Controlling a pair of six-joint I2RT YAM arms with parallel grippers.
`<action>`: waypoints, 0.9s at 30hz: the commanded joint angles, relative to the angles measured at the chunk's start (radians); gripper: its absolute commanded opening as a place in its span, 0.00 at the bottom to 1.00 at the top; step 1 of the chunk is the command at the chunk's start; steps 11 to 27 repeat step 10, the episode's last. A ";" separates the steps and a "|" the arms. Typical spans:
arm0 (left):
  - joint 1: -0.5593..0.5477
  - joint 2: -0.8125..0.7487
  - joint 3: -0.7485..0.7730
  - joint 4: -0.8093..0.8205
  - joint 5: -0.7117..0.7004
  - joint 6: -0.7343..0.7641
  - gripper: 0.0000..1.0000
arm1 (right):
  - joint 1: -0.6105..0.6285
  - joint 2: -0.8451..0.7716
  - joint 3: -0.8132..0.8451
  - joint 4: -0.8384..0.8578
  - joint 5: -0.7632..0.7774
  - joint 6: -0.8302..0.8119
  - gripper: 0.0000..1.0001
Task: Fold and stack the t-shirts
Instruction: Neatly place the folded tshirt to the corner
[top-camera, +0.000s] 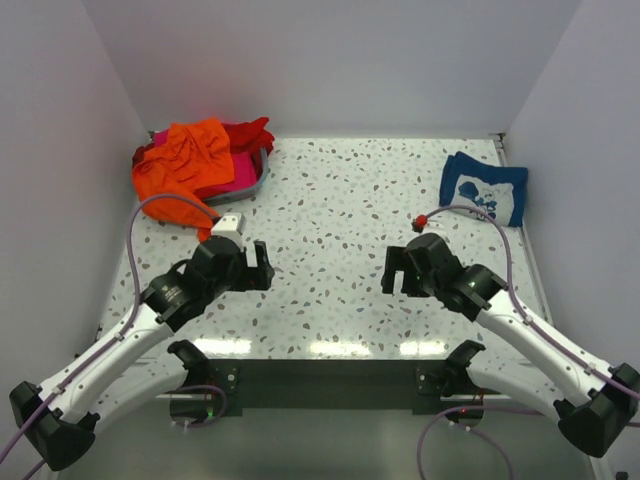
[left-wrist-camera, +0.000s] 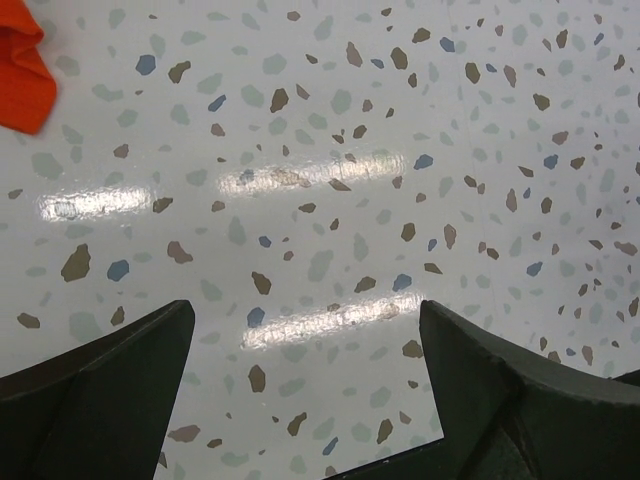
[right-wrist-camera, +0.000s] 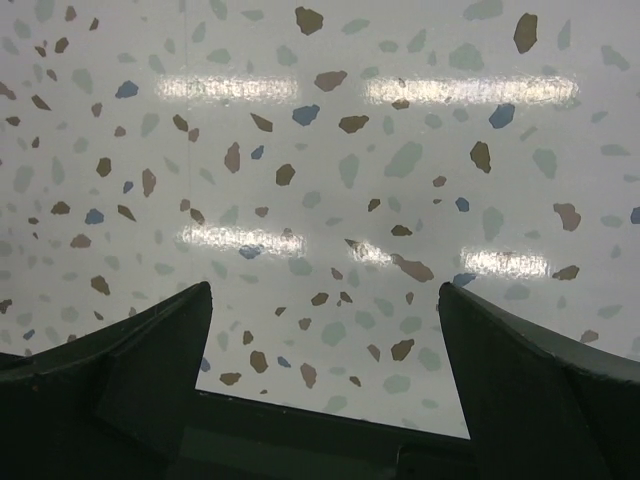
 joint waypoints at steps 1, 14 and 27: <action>0.000 -0.025 0.043 0.016 0.007 0.044 1.00 | 0.004 -0.064 0.005 -0.025 0.021 0.022 0.99; 0.001 -0.091 0.046 0.026 -0.022 0.060 1.00 | 0.004 -0.099 0.017 -0.048 0.034 -0.022 0.99; 0.001 -0.091 0.046 0.026 -0.022 0.060 1.00 | 0.004 -0.099 0.017 -0.048 0.034 -0.022 0.99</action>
